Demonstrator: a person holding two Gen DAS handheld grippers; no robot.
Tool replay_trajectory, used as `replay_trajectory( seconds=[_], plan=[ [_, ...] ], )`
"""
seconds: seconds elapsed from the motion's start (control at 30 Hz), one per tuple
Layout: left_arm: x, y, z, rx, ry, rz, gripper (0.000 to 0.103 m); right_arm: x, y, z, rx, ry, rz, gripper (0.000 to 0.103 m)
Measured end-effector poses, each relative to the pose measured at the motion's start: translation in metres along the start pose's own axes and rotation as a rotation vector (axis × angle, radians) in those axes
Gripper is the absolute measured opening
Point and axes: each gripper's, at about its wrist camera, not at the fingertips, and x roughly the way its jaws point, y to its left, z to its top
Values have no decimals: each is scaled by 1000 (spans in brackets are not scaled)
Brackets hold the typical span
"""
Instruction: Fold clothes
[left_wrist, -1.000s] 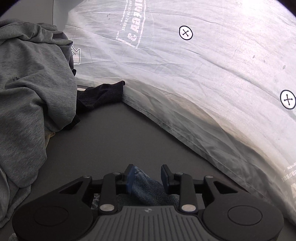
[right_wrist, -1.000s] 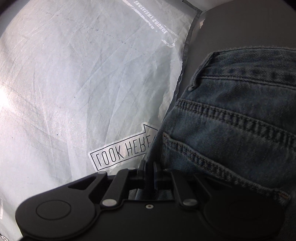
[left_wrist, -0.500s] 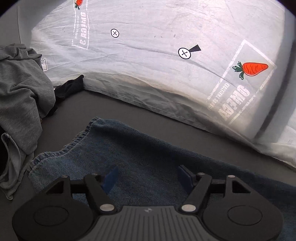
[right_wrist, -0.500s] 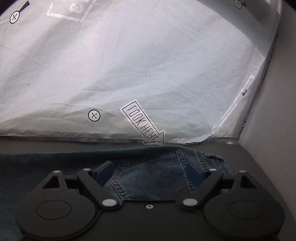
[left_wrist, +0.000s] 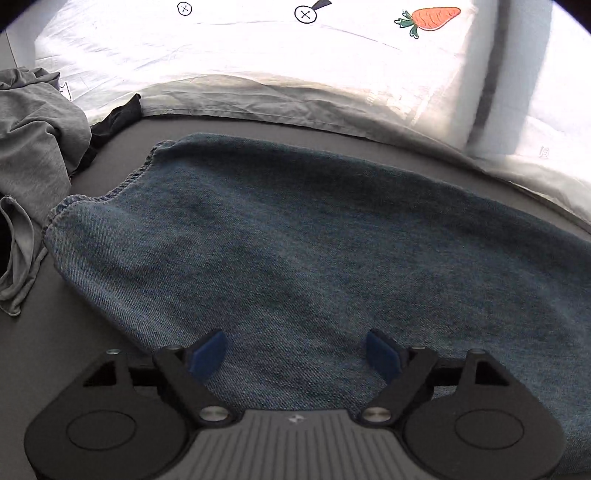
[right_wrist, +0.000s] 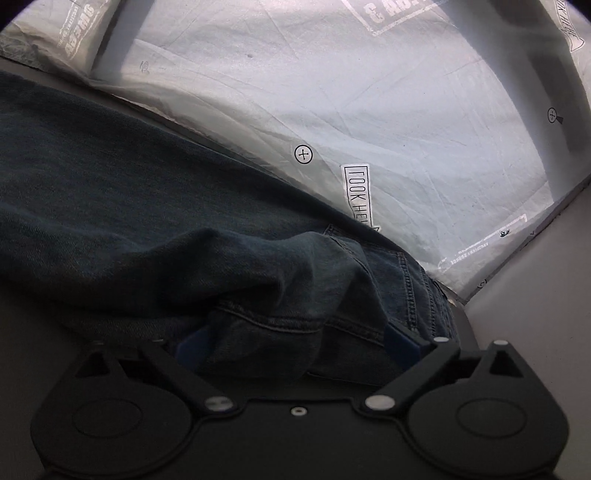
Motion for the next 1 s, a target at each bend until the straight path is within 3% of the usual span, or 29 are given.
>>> replay_trajectory(
  seconds=[0.1,0.23,0.4,0.53,0.7,1.0],
  plan=[
    [2,2,0,-7,2,4,90,3,10,-1,-56,3,-3,99],
    [4,4,1,-17,5,9,92,-3,8,14,-12,-73,49,99],
    [7,6,3,-16,16,11,97,24,37,23,-165,-10,-3,99],
    [11,9,3,-13,16,10,103,36,37,32,-141,35,-58,99],
    [11,10,5,-10,24,1,103,36,33,22,-201,35,-151,100],
    [12,11,6,-13,25,-2,103,9,25,-25,-191,87,-141,101]
  ],
)
